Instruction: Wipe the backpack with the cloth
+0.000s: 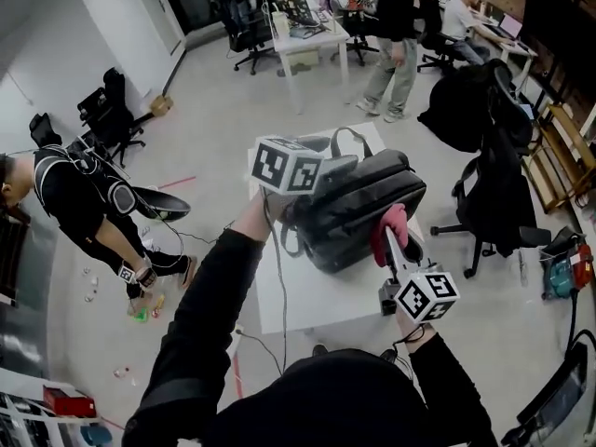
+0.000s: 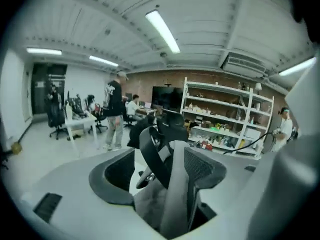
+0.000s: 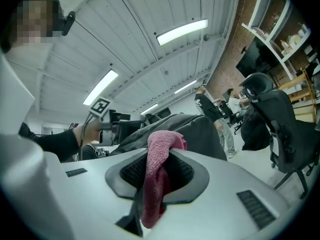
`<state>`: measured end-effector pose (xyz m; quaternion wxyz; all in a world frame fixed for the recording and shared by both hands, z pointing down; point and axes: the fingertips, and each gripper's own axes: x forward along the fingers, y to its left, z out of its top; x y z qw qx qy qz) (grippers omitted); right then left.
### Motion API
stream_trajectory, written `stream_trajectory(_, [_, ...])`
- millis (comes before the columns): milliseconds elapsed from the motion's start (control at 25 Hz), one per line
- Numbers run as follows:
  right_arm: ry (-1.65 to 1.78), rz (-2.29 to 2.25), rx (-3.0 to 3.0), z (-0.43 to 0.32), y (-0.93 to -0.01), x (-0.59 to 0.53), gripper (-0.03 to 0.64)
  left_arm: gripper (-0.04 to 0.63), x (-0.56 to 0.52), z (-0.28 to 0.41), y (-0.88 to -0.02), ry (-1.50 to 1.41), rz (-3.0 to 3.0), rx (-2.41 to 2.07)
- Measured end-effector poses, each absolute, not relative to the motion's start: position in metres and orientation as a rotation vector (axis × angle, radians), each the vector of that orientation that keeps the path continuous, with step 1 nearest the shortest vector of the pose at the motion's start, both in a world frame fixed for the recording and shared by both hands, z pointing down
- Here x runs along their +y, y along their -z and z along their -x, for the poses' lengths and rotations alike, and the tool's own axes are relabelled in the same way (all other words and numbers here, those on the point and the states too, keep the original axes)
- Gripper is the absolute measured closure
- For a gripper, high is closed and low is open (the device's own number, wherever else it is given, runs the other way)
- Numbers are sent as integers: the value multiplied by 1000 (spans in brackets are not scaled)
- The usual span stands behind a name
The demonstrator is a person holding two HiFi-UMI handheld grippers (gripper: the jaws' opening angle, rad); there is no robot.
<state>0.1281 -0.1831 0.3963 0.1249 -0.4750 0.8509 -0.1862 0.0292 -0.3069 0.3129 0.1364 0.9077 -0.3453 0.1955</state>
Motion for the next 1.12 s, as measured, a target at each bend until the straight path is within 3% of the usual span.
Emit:
stream_trajectory(80, [537,1361,2499,-124,-393,-177,528,292,-319,-41,-317,-627,-2595,-948])
stream_trajectory(160, [535,1342,2517,-122,-393,-172,528,511,-326,-48,-308,-709,-2640,-1002])
stream_trajectory(240, [526,1328,2538,-123,-396,-167,528,568,-323,-53,-292,-753,-2702,-1079])
stream_trajectory(360, [511,1360,2502,-144,-400,-169,528,569,-309,-61,-283,-806,-2759,-1154])
stream_trajectory(680, [329,1513,2394,-211,-365,-207,528,569,-276,-68,-252,-606,-2795,-1140])
stream_trajectory(1000, [0,841,2822,-46,-343,-105,532,571,-272,-55,-265,-502,-2713,-1166])
stream_trajectory(1120, [-24,613,2893,-16,-349,-75,534,571,-276,-39,-275,-413,-2654,-1185])
